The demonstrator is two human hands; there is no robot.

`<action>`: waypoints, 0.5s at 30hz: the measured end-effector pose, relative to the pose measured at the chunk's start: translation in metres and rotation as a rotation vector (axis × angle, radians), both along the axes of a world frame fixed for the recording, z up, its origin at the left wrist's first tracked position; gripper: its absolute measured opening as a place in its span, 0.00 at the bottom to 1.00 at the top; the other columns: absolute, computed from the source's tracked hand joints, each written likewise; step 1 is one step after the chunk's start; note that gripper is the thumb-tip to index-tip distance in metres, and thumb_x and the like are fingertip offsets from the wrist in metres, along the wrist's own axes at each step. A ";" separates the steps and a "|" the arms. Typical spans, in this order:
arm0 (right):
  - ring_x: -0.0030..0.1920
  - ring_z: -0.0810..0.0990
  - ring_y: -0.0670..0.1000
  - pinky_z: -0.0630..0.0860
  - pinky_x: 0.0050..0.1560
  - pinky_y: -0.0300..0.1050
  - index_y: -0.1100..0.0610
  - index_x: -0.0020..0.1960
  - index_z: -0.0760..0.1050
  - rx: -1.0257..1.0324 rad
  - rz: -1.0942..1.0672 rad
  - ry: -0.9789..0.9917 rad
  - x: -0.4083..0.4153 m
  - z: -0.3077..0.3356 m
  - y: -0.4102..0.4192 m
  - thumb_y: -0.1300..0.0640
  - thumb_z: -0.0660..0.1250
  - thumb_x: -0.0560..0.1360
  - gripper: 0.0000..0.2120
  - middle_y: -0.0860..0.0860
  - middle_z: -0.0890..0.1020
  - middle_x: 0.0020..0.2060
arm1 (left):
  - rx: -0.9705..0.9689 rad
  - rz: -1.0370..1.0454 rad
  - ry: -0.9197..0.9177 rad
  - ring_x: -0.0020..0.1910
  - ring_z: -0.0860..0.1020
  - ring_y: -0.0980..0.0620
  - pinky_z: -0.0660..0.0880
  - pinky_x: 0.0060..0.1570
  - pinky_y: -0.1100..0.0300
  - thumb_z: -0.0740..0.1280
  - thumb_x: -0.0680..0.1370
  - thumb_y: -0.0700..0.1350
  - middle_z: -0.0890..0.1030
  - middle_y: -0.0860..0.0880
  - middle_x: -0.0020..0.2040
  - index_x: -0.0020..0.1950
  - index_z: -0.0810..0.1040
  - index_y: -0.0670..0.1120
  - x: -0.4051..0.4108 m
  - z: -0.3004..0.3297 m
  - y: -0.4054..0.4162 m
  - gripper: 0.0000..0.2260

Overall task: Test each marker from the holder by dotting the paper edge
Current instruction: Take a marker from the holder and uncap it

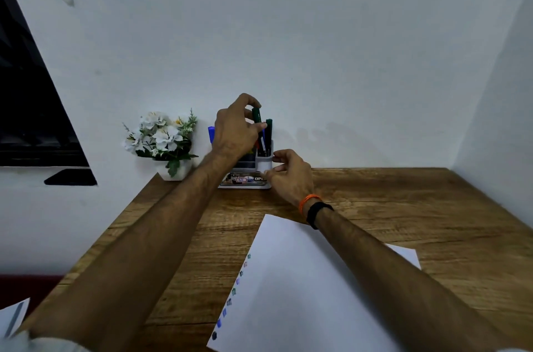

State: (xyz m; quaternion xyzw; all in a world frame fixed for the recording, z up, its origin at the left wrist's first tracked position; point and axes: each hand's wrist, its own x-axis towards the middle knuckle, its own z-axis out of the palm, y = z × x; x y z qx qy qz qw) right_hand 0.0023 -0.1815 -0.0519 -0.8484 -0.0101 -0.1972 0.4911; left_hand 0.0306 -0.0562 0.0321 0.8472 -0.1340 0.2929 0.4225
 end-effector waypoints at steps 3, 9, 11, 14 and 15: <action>0.50 0.82 0.51 0.72 0.46 0.35 0.57 0.65 0.72 0.004 0.011 0.000 -0.002 0.000 0.000 0.57 0.74 0.71 0.24 0.54 0.84 0.51 | 0.068 0.001 -0.025 0.36 0.81 0.55 0.78 0.40 0.65 0.76 0.71 0.42 0.84 0.46 0.50 0.56 0.81 0.46 -0.001 -0.008 0.002 0.15; 0.50 0.82 0.52 0.73 0.46 0.36 0.57 0.66 0.72 0.012 0.008 0.013 -0.004 0.003 0.000 0.58 0.74 0.71 0.24 0.55 0.84 0.49 | 0.104 -0.004 -0.001 0.36 0.81 0.56 0.75 0.37 0.74 0.75 0.71 0.41 0.84 0.48 0.50 0.59 0.82 0.48 -0.004 -0.007 0.011 0.16; 0.50 0.82 0.52 0.73 0.46 0.36 0.57 0.66 0.72 0.009 0.011 0.017 -0.005 0.004 0.002 0.58 0.74 0.71 0.25 0.55 0.84 0.50 | 0.093 -0.018 0.002 0.36 0.81 0.57 0.75 0.36 0.75 0.75 0.72 0.41 0.84 0.49 0.49 0.59 0.81 0.49 -0.005 -0.008 0.011 0.16; 0.48 0.81 0.50 0.73 0.45 0.35 0.57 0.66 0.72 0.011 0.009 0.017 -0.004 0.004 0.002 0.58 0.74 0.71 0.25 0.55 0.84 0.51 | 0.098 -0.047 -0.004 0.40 0.82 0.55 0.77 0.40 0.67 0.74 0.72 0.41 0.83 0.51 0.47 0.58 0.79 0.48 -0.007 -0.016 0.006 0.15; 0.47 0.81 0.49 0.73 0.45 0.34 0.57 0.66 0.72 0.012 0.009 0.017 -0.005 0.004 0.002 0.58 0.74 0.71 0.25 0.55 0.84 0.51 | 0.109 -0.056 0.000 0.41 0.81 0.54 0.77 0.41 0.66 0.74 0.72 0.41 0.83 0.51 0.47 0.58 0.79 0.48 -0.007 -0.019 0.003 0.15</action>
